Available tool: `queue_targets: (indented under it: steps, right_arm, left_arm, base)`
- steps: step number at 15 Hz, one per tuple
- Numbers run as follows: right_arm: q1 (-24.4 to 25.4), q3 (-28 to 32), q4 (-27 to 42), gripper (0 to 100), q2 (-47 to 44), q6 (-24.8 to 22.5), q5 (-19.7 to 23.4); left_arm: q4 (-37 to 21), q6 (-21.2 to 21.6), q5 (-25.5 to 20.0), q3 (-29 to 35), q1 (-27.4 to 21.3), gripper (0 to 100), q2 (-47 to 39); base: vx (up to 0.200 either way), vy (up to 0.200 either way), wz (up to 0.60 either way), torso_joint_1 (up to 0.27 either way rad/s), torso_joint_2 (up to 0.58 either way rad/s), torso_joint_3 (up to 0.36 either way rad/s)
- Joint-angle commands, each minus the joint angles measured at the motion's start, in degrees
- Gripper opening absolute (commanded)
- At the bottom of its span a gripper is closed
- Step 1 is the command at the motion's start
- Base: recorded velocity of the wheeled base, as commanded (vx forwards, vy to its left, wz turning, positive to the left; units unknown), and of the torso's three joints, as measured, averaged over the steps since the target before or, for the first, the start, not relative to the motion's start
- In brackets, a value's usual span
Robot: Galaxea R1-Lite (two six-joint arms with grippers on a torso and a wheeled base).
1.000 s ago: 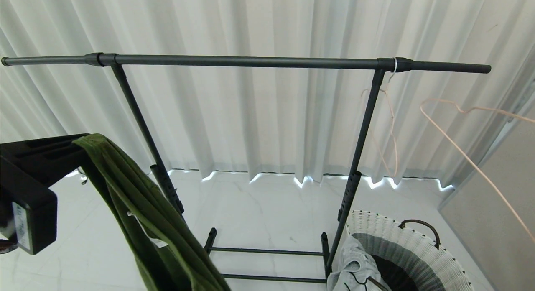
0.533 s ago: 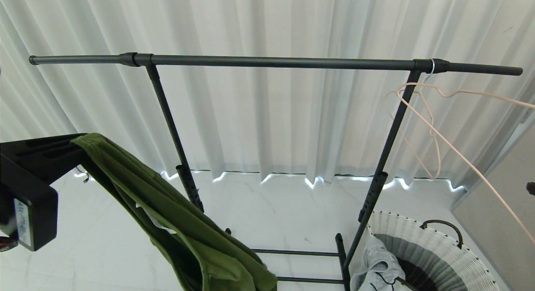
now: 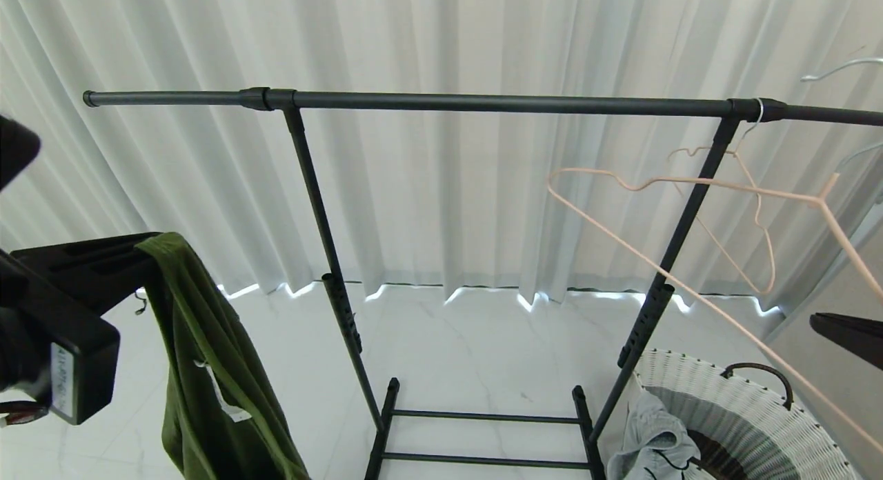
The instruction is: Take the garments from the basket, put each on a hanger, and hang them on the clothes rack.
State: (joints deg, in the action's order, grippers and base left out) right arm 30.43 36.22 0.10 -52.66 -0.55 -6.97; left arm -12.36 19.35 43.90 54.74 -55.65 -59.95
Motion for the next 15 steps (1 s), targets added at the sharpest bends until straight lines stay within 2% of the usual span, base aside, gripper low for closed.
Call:
queue_targets:
  steps: [1, 3, 5, 7, 11, 13, 15]
  right_arm:
    - [8.60, 0.61, -0.01, 0, -2.44, -0.77, -0.23]
    - [15.01, 1.05, -0.10, 0, -4.03, -0.77, -0.23]
    - [21.52, 1.05, -0.01, 0, -5.17, -0.77, -0.32]
    - [25.47, 1.05, -0.01, 0, -6.05, -0.68, -0.32]
    - [27.84, 1.49, -0.01, 0, -6.49, -0.68, -0.32]
    - [28.02, 2.54, -0.10, 0, -7.45, -0.59, -0.32]
    - [27.93, 4.91, -0.27, 0, -9.65, -0.07, -0.32]
  left_arm:
    - [0.06, -0.27, 0.05, -0.07, 0.02, 0, -1.48]
    - [0.94, -0.54, 0.05, 0.46, 0.28, 0, -3.86]
    - [5.15, -0.36, 0.13, 0.55, 3.00, 0, -7.90]
    - [8.32, -0.36, 0.31, 1.51, 5.90, 0, -11.68]
    - [10.08, -1.77, 0.31, 4.33, 8.28, 0, -16.42]
    - [10.08, -7.13, 0.31, 7.75, 8.28, 0, -20.20]
    - [10.08, -10.47, 0.31, 11.62, 8.10, 0, -23.02]
  base:
    - [0.000, 0.000, 0.00, 0.000, 0.00, 0.000]
    - [0.000, 0.000, 0.00, 0.000, 0.00, 0.000]
    - [0.000, 0.000, 0.00, 0.000, 0.00, 0.000]
    - [0.000, 0.000, 0.00, 0.000, 0.00, 0.000]
    - [0.000, 0.000, 0.00, 0.000, 0.00, 0.000]
    - [0.000, 0.000, 0.00, 0.000, 0.00, 0.000]
    - [0.000, 0.000, 0.00, 0.000, 0.00, 0.000]
